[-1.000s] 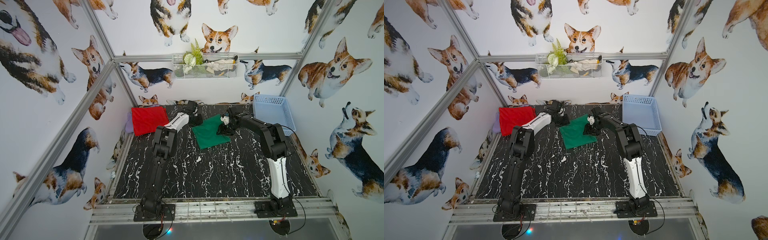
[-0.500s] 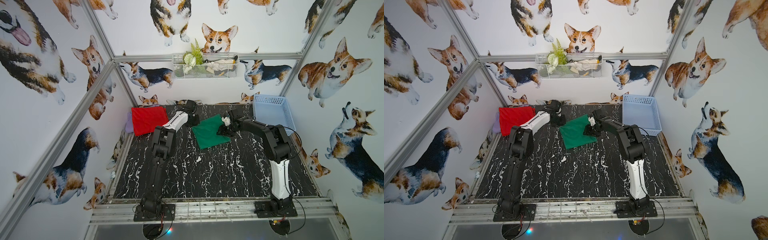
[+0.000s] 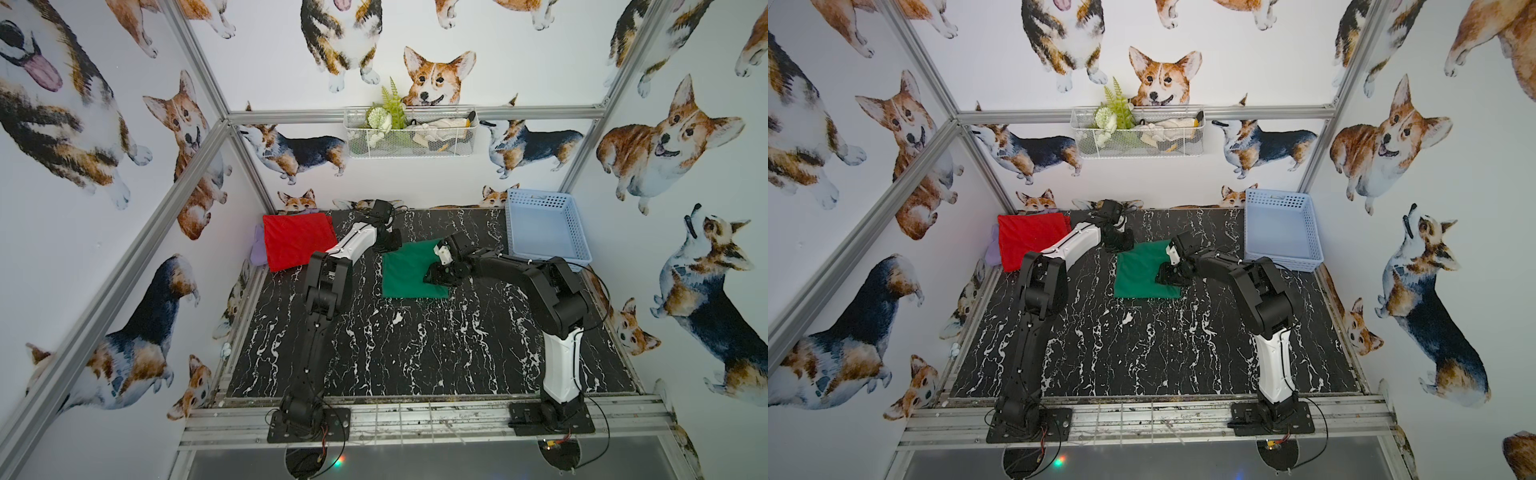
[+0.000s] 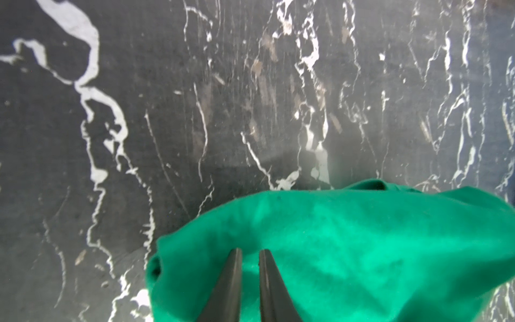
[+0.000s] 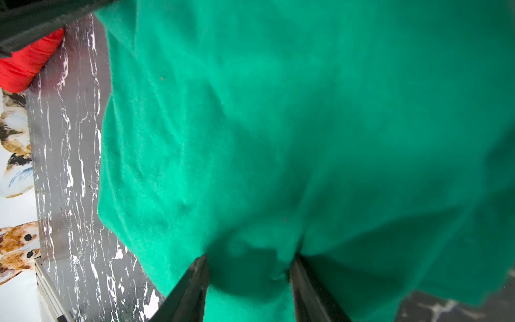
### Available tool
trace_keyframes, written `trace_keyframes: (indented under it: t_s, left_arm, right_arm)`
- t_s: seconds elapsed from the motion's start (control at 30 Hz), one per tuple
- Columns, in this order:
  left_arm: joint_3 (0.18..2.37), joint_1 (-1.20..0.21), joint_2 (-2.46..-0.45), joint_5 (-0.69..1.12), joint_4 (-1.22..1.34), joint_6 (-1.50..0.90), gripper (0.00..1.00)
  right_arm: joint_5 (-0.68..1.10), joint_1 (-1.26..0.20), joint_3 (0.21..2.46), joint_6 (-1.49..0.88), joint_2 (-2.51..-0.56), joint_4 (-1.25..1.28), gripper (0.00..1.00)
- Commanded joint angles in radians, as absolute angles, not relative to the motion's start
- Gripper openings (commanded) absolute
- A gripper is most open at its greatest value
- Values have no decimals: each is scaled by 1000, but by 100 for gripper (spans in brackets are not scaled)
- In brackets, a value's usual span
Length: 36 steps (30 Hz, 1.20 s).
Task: Fold and stack t-shirts
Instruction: Smooth out the T-shirt at the center of the board.
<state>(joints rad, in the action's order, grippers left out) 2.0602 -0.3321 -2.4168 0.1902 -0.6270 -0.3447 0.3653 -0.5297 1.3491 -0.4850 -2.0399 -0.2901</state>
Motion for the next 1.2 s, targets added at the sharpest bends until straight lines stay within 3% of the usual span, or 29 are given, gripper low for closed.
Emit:
trace_keyframes:
  t_s: [0.0,0.3,0.63,0.9,1.17]
  left_arm:
    - [1979,-332,-2325,182,-586,-326,20]
    - [1656,-363,-2068,157,-486,-358,21]
    - [1435,-447,-1968,130,-419,-402,21]
    - [1368,-467,-1981,134,-382,-442,21]
    - [1363,-481,-2023,143,-367,-453,21]
  right_arm:
    - [277,-526,1406,-487,-2016,-504,54]
    - [244,-444,1734,-420,-2103,-680,54]
    - [293,-388,2001,-317,-2342,-732,54]
    - [371,-354,2100,-307,-2454,-781,54]
    - [423,-354,2033,-324,-2481,-766,53]
